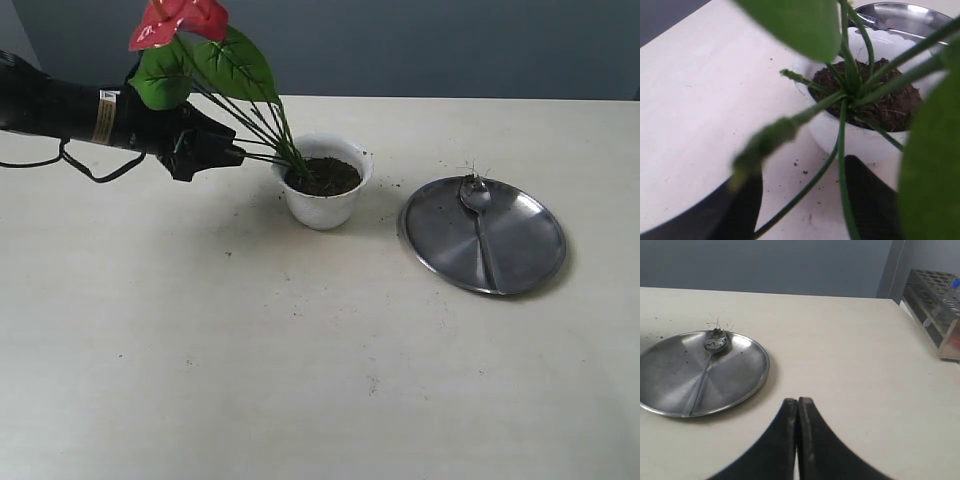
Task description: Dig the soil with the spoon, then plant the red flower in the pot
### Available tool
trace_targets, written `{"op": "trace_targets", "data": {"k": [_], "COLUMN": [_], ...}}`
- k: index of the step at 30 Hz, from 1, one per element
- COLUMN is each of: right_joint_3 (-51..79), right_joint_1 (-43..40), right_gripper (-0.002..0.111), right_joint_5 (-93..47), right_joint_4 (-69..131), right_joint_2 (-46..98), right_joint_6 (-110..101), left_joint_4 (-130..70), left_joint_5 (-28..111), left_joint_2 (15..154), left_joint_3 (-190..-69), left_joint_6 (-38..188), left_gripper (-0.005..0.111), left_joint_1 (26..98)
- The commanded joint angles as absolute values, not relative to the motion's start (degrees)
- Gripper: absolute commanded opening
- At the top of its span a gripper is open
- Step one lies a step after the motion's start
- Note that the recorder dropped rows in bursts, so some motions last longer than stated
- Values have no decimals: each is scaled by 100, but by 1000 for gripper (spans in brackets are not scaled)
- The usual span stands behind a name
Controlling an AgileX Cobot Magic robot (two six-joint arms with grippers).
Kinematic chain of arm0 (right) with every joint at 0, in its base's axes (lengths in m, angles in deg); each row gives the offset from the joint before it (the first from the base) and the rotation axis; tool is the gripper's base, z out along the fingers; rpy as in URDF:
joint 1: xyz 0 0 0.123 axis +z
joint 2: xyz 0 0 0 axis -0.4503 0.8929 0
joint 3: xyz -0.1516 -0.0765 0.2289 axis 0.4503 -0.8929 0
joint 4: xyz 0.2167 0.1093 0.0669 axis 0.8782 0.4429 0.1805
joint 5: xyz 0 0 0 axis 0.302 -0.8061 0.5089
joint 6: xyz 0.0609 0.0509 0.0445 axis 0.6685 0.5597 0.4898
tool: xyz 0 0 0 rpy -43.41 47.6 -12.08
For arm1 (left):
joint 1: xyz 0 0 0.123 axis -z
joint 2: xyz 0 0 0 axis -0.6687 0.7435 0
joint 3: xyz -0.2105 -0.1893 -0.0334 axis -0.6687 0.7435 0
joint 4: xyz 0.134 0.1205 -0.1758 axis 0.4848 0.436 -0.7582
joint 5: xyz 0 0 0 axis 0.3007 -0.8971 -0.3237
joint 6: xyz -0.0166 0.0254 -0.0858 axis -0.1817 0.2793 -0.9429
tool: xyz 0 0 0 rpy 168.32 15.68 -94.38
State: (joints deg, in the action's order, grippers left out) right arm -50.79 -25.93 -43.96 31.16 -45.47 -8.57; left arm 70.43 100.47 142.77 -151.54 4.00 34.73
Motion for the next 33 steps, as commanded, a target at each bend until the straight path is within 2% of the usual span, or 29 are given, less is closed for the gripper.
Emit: {"op": "trace_targets", "data": {"k": [1, 33], "right_joint_3": [-5105, -5105], "right_joint_1": [-2608, -2608], "right_gripper": [0, 0], "right_joint_5": [-4339, -4339], "right_joint_4": [3085, 3085], "right_joint_2": [-4565, -4565], "right_joint_6": [-863, -863], "left_joint_4": [7018, 7018], "left_joint_5": [10244, 10307], "left_joint_2": [14250, 14438], "left_joint_3": [-15110, -15097], "left_joint_6": [401, 646], "left_gripper": [48, 48], "left_joint_1": [3465, 3526]}}
